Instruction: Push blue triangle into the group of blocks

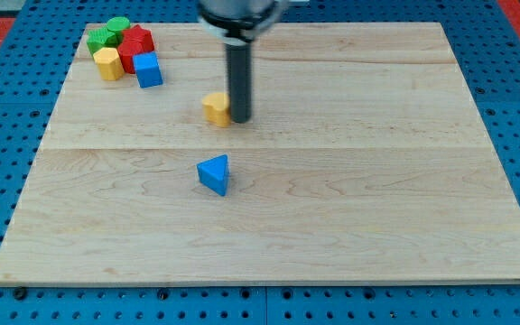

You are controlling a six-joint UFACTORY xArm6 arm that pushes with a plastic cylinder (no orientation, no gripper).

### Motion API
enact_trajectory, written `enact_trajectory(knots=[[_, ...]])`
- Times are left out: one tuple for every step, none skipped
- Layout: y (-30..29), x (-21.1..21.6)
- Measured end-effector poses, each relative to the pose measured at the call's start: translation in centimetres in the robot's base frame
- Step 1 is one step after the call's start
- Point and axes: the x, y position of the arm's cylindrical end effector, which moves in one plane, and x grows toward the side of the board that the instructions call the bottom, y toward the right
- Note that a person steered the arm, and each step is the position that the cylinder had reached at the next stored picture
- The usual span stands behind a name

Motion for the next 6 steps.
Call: enact_trajectory(knots=[[-4.3,-0.5],[-5.5,1.4],[-7.6,-2.5],[-3.1,-1.7],[7.4,2.5],[11.8,10.9]])
